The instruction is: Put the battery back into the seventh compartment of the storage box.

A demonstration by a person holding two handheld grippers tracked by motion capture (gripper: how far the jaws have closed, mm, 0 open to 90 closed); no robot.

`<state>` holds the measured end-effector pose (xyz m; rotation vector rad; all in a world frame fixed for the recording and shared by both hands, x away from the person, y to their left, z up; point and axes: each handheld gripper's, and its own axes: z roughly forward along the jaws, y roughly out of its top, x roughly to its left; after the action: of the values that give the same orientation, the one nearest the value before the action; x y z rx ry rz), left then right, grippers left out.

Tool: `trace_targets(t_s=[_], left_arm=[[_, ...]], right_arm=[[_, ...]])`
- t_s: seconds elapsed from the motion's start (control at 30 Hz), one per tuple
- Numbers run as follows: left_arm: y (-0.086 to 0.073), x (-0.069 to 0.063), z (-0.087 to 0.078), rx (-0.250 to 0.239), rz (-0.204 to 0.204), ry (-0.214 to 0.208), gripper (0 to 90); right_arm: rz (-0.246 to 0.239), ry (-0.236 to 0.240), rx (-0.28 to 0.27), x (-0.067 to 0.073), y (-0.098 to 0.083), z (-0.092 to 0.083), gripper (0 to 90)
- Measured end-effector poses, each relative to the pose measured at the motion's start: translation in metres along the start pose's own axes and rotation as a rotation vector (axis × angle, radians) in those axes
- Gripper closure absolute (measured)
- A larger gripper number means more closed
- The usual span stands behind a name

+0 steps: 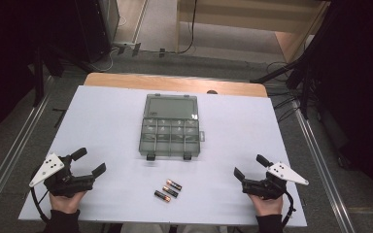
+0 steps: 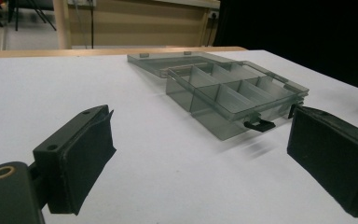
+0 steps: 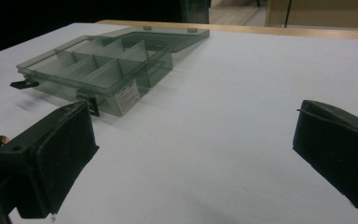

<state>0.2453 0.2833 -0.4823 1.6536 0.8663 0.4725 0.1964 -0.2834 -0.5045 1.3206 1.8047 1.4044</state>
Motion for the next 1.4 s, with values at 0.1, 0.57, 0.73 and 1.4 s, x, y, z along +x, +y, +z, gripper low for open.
trace_targets(t_s=[0.1, 0.57, 0.73, 1.4], left_arm=[[0.000, -0.003, 0.003, 0.022, 0.028, 0.004, 6.8], [-0.001, -0.003, 0.005, 0.035, 0.029, -0.004, 6.8], [-0.001, -0.001, 0.006, 0.043, 0.033, -0.006, 6.8], [-0.001, -0.002, 0.008, 0.053, 0.029, -0.022, 6.8]], right_arm=[[-0.009, 0.009, 0.007, 0.001, 0.000, 0.001, 0.0], [-0.012, 0.025, 0.042, 0.005, 0.004, 0.005, 0.0], [-0.067, 0.040, 0.093, 0.019, 0.013, 0.011, 0.0], [-0.128, 0.095, 0.291, 0.043, 0.030, 0.037, 0.1]])
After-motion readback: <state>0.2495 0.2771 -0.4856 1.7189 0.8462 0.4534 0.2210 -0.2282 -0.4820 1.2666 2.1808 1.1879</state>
